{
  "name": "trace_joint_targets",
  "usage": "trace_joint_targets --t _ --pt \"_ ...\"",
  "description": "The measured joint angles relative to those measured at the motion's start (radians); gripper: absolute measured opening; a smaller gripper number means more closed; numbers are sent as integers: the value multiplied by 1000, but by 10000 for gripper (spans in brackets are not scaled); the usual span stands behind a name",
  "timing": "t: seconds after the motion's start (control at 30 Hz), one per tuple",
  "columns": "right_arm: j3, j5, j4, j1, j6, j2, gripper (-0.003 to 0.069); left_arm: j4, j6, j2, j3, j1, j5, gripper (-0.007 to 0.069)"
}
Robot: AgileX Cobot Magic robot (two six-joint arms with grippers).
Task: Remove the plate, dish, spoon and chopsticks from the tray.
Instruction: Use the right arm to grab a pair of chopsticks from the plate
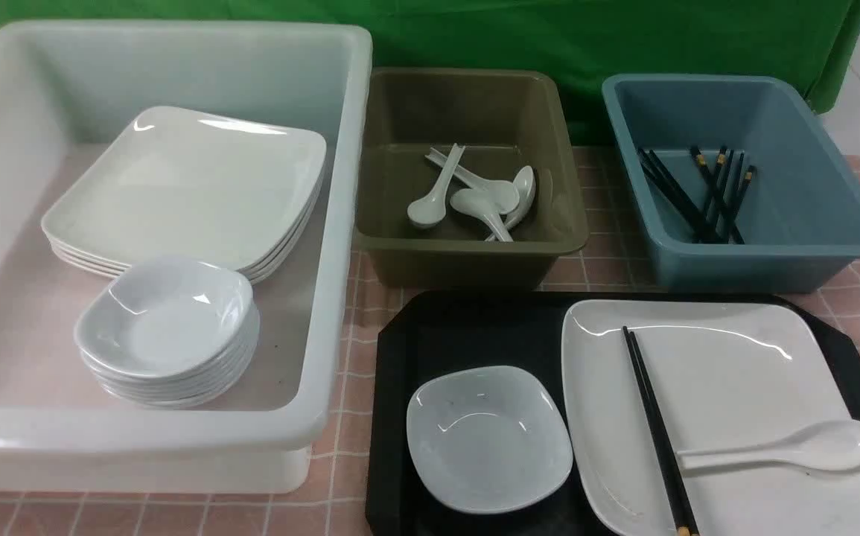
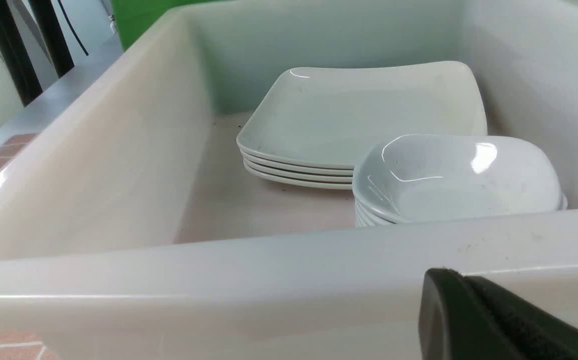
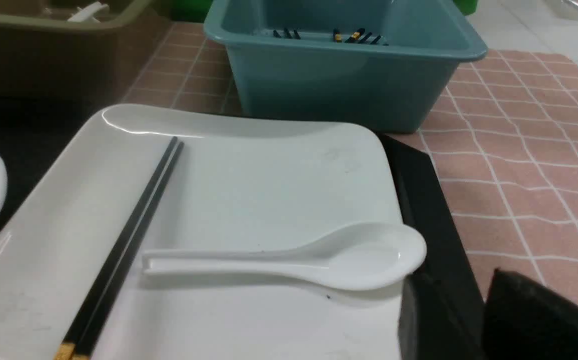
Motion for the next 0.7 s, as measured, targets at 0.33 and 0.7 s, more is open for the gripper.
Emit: trace_joint_targets --t 0.33,0.7 --pt "0 0 0 0 0 0 240 0 0 0 0 0 0 20" --pt "0 0 0 0 0 0 240 -265 -96 0 0 0 -190 20"
